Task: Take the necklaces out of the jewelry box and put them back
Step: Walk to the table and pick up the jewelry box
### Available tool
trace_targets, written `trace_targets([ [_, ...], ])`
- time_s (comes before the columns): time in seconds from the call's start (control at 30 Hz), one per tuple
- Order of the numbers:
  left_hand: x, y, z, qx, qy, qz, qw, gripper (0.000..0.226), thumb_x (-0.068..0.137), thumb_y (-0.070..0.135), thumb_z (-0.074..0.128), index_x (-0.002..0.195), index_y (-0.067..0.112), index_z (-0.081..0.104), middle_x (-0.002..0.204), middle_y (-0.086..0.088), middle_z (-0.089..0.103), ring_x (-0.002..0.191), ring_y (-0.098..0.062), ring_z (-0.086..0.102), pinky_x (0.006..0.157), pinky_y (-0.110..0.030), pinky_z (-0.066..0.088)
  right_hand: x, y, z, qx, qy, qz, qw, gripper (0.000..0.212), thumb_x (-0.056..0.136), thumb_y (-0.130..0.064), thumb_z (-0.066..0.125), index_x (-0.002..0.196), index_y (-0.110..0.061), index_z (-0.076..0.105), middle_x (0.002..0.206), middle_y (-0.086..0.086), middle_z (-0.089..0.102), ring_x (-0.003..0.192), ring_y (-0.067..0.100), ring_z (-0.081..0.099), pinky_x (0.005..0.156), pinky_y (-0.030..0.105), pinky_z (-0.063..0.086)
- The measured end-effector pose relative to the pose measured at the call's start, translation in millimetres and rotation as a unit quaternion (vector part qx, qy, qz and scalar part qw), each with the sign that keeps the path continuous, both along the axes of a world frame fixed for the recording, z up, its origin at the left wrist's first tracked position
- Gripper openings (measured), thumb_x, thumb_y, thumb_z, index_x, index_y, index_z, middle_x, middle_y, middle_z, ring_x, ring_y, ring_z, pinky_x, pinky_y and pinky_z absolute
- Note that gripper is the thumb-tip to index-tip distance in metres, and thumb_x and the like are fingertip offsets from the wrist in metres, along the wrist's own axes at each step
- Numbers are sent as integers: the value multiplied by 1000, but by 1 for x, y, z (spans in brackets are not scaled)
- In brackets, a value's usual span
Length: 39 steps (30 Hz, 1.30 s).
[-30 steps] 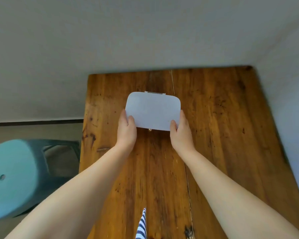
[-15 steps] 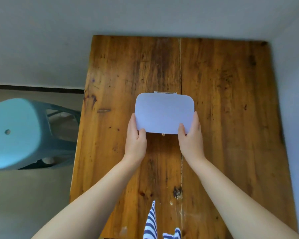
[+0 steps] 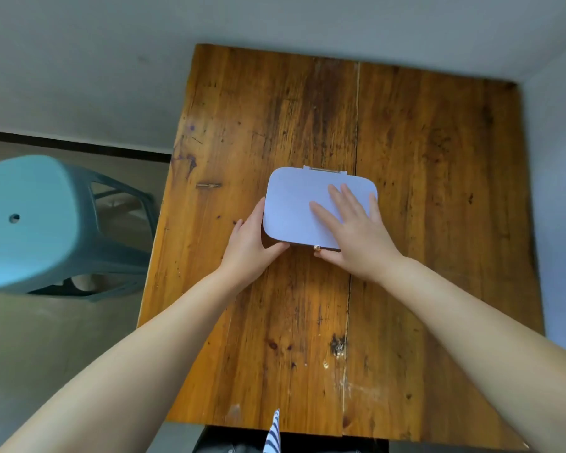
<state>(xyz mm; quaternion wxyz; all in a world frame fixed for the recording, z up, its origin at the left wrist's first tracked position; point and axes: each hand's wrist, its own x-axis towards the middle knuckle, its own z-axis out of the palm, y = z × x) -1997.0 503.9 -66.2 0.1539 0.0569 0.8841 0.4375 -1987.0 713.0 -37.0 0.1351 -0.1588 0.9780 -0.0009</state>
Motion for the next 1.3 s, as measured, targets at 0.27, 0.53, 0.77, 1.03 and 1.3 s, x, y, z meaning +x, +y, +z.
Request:
trace_targets([
  [0.27,3,4,-2,19,-11,14,1000,78,80,50,63,142,43,16,148,22,32,136,-4,28,113,-41,3,6,4,16,-76,69,47,994,59,82,-40,68,134,-18,52,140,25,47,131,49,39,105,68,25],
  [0.53,3,3,0,-5,-48,16,999,76,89,46,53,147,30,9,155,9,23,142,-14,20,118,-46,2,-56,35,72,-309,118,-86,940,15,84,-16,64,95,-10,72,92,5,73,85,24,67,76,38,56],
  [0.77,8,6,-5,-9,-97,42,994,75,91,47,50,147,35,2,157,16,12,146,-28,2,115,-43,0,-108,67,41,-512,24,-350,784,19,90,-13,59,109,-15,57,104,4,66,95,15,63,77,25,53],
  [1.03,11,8,-8,-10,-98,60,993,75,89,48,51,146,39,2,156,18,12,145,-29,-3,110,-38,0,-119,62,-10,-518,-39,-507,688,38,93,-8,54,131,-12,50,118,8,66,106,21,64,82,35,58],
  [1.3,6,5,3,-20,-61,29,998,75,91,42,52,148,28,6,156,9,19,144,-15,13,119,-45,5,-105,56,8,-454,-13,-486,747,46,93,-18,56,136,-14,43,125,8,60,110,21,59,89,34,54],
])
